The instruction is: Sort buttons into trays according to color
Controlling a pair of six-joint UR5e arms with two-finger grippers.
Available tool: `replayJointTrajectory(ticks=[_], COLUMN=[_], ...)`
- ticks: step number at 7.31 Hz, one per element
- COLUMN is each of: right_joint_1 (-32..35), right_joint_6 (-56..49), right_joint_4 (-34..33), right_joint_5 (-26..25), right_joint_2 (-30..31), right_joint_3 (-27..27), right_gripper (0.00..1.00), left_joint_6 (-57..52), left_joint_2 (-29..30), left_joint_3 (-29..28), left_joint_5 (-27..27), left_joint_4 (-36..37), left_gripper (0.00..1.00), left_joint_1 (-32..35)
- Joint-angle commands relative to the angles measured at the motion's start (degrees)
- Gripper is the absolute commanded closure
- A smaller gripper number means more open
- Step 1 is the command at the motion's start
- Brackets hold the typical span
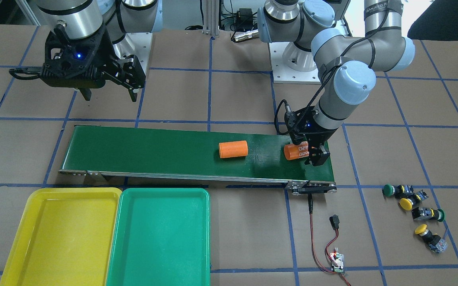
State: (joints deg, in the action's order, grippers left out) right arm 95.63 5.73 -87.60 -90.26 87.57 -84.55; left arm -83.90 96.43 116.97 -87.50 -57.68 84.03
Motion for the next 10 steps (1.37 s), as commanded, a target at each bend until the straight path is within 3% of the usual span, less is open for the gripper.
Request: replayJointTrajectory(ticks=[1, 3, 6, 9, 10], right_joint_1=[0.0, 0.0, 0.0, 0.0, 0.0], right_joint_6=[0.0, 0.0, -0.1, -0.1, -0.1], right_joint_4=[0.0, 0.1, 0.1, 0.1, 0.1], right_joint_5=[0.0, 0.0, 0.0, 0.0, 0.1], right_joint_2=[0.0, 0.0, 0.1, 0.1, 0.1], right_joint_3=[0.0, 0.0, 0.0, 0.0, 0.0], right_gripper=[0.00, 0.00, 0.00, 0.00, 0.00], left_joint_6=[-4.7, -11.7, -17.9, -21.9, -30.2], left_joint_2=[-0.9, 1.7, 12.3, 25.5, 29.7], left_joint_3=[-3.9, -6.7, -20.7, -35.4, -39.8], left_joint_5=[-2.1, -2.5, -6.0, -5.4, -5.4], left_joint_4=[-1.6, -2.8, -2.7, -2.7, -3.3], left_gripper=[0.00, 0.00, 0.00, 0.00, 0.00], left_joint_1=[-4.3, -17.6, -21.8, -23.6, -23.8])
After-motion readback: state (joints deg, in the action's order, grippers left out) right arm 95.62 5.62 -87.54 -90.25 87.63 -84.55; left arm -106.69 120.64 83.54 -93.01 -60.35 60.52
